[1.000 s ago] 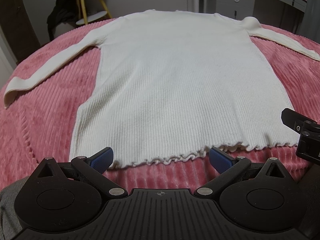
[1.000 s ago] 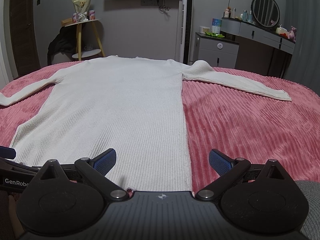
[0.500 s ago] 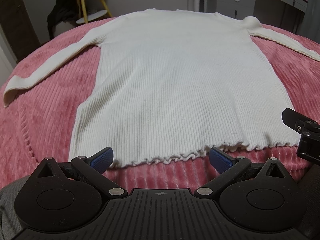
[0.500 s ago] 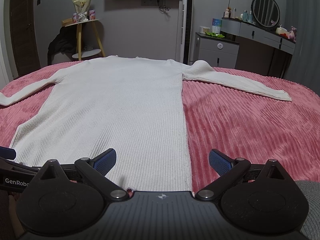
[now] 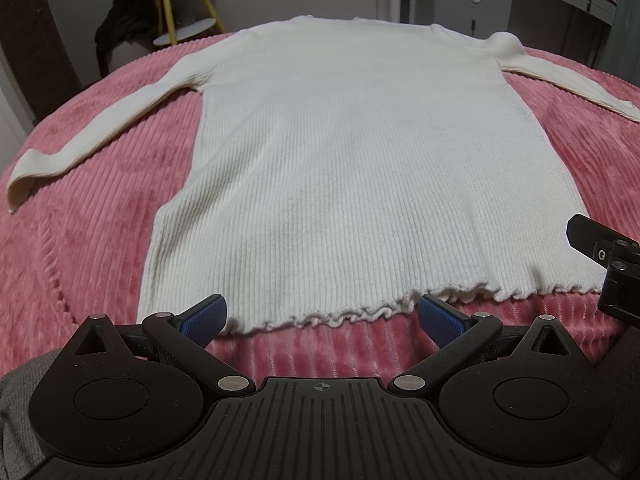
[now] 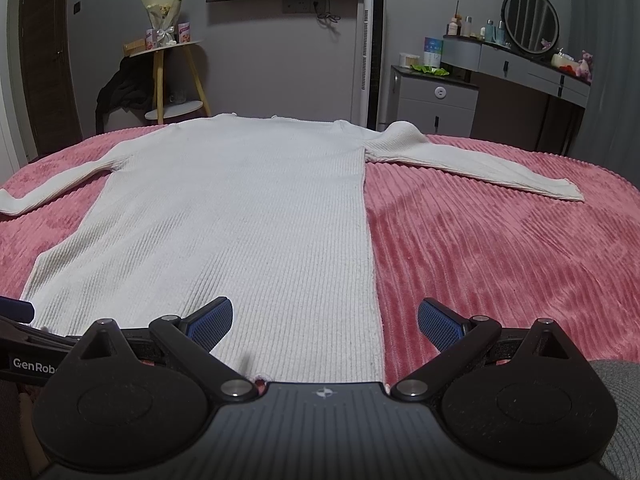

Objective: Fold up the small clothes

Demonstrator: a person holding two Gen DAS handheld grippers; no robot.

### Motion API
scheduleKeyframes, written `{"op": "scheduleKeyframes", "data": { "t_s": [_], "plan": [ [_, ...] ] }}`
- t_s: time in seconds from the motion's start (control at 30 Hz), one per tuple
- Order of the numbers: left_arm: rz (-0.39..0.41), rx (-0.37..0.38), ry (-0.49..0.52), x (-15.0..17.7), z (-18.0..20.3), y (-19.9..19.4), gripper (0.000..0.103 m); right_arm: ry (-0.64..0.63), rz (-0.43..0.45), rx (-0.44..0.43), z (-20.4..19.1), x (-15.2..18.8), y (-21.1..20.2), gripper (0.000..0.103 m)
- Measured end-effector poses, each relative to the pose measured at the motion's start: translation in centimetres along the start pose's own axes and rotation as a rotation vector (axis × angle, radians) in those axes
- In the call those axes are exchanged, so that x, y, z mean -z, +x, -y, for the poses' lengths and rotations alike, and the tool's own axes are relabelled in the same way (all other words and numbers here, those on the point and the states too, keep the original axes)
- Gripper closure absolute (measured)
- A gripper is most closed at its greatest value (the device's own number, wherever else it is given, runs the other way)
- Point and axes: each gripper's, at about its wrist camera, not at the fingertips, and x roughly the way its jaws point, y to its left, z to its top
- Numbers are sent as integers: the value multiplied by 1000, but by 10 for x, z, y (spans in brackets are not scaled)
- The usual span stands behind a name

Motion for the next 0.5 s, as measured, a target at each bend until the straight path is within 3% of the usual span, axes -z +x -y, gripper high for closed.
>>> {"op": "scheduleKeyframes", "data": {
  "t_s": [0.5],
  "plan": [
    [-5,0,-5,2,-2,1,0,3,19,-22,2,2,-4,4]
  ]
}}
